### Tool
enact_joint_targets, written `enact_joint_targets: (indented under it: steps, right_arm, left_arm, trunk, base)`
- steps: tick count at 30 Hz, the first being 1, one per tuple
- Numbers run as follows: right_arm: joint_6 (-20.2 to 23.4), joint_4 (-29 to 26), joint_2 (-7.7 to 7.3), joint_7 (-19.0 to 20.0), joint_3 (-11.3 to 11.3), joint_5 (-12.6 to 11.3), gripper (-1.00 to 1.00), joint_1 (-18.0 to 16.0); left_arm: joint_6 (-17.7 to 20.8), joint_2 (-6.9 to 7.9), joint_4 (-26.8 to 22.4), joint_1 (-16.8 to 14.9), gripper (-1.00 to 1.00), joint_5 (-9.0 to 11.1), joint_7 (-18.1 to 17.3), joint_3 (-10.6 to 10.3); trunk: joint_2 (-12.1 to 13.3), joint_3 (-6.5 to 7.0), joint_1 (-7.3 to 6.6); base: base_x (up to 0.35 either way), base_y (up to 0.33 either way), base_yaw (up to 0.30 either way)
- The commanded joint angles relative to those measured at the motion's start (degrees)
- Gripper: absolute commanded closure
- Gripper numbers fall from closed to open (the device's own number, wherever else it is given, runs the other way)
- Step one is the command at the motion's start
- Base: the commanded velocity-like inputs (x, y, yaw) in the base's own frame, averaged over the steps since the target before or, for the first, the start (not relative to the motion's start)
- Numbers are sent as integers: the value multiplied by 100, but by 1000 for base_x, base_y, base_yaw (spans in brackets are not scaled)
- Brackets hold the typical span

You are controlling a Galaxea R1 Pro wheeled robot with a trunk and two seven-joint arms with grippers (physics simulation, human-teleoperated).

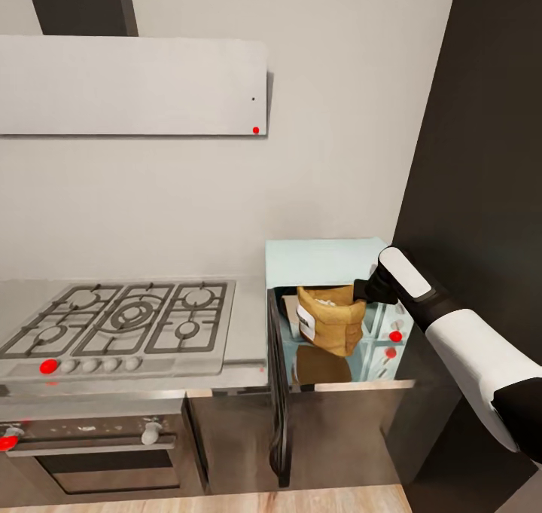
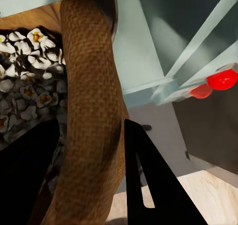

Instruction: In the kitchen, take the popcorn bag from the countertop, put it into the microwave, and heat it until the popcorn is cooked so the cooked popcorn ends up inside the bag.

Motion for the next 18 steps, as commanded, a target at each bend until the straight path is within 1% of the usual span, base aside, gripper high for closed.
enact_joint_targets:
  steps: [1, 10, 14, 18]
  right_arm:
    - [-529, -11, -8, -55, 10, 16, 100, -14]
    - [-529, -11, -8, -52, 10, 16, 100, -14]
    - [-529, -11, -8, -55, 10, 16, 100, -14]
    - [-529, -11, -8, -53, 15, 16, 100, -14]
  left_arm:
    - [-19, -2, 4, -4, -100, 5, 5, 16]
    - [-19, -2, 5, -5, -100, 8, 5, 14]
    - [-19, -2, 4, -2, -100, 7, 4, 16]
    - [-19, -2, 4, -4, -100, 5, 7, 16]
  trunk:
    - [-16, -12, 3]
    - [-16, -12, 3]
    - [-16, -12, 3]
    - [-16, -12, 3]
  base:
    - [11, 0, 0]
    - [1, 0, 0]
    - [188, 0, 0]
    - [36, 0, 0]
